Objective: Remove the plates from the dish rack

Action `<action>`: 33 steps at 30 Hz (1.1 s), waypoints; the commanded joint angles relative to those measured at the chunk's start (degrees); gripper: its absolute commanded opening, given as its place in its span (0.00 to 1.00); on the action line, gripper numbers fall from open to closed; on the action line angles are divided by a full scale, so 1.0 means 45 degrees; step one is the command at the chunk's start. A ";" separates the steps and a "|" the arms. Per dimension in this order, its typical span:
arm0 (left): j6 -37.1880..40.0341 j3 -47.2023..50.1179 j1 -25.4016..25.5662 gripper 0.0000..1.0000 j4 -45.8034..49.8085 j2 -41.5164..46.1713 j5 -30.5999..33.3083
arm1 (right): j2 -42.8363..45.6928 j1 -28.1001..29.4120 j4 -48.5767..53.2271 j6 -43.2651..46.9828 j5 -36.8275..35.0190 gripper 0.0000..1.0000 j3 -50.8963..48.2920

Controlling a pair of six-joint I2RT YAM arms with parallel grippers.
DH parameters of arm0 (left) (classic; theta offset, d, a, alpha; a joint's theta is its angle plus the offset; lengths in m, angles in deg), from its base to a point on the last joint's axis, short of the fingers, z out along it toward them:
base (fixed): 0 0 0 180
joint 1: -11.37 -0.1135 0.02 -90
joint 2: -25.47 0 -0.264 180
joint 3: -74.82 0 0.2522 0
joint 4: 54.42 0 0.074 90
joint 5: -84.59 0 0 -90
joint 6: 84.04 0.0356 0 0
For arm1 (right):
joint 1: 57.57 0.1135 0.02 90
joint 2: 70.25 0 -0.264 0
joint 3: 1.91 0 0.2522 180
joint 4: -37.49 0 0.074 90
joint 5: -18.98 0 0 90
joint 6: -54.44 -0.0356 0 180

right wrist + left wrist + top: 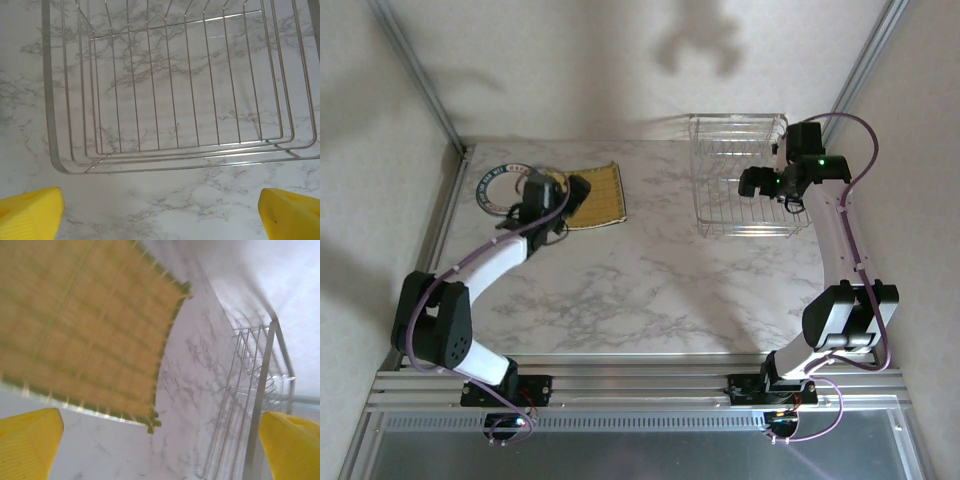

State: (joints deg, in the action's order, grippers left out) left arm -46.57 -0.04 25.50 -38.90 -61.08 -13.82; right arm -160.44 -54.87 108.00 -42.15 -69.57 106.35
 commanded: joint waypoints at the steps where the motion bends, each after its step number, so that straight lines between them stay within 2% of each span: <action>1: 0.6265 -0.4217 -0.0662 1.00 0.5044 -0.0496 0.0190 | 0.0360 -0.0082 0.0405 0.0214 -0.0237 0.99 0.0421; 2: 0.7563 -0.5798 -0.0689 1.00 0.6950 -0.1187 0.0483 | 0.0327 -0.0081 0.0429 0.0214 -0.0257 0.99 0.0426; 4: 0.9104 -0.7921 -0.0679 1.00 0.9791 -0.2300 0.1915 | 0.0277 -0.0083 0.0432 0.0147 -0.0248 0.99 0.0402; 7: 0.9890 -0.8823 -0.0722 1.00 1.1237 -0.2867 0.3754 | 0.0316 -0.0073 0.0284 0.0059 -0.0187 0.99 0.0236; 10: 1.0387 -0.8623 -0.1010 1.00 1.1434 -0.2802 0.2803 | 0.0355 -0.0070 0.0416 0.0120 -0.0320 0.99 0.0260; 14: 1.0721 -0.8467 -0.1242 1.00 1.1809 -0.2876 0.2700 | 0.0566 -0.0074 0.0621 0.0212 -0.0586 0.99 0.0195; 18: 1.1028 -0.7899 -0.1433 1.00 1.1766 -0.2553 0.1881 | 0.1366 -0.0073 0.0232 0.0089 -0.0725 0.99 -0.0619; 22: 1.0946 -0.6663 -0.1460 1.00 1.1047 -0.1854 0.1535 | 0.2323 -0.0027 -0.0488 0.0045 -0.0778 0.99 -0.2081; 26: 1.0526 -0.4716 -0.1533 1.00 0.9360 -0.0672 0.1794 | 0.4975 0.0558 -0.3923 0.0471 -0.1420 0.99 -0.5574; 29: 0.9980 -0.2748 -0.1516 1.00 0.7186 0.0663 0.2602 | 0.7610 0.0721 -0.7001 0.0280 -0.2089 0.99 -0.8695; 33: 0.9526 0.1586 -0.1462 1.00 0.2382 0.3987 0.2989 | 1.0262 0.1022 -1.0025 0.0367 -0.3000 0.99 -1.2090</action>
State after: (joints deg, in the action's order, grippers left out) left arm -1.22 -1.55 19.14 -10.61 -51.68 -3.41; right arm -119.07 -51.35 78.58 -41.06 -77.98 58.48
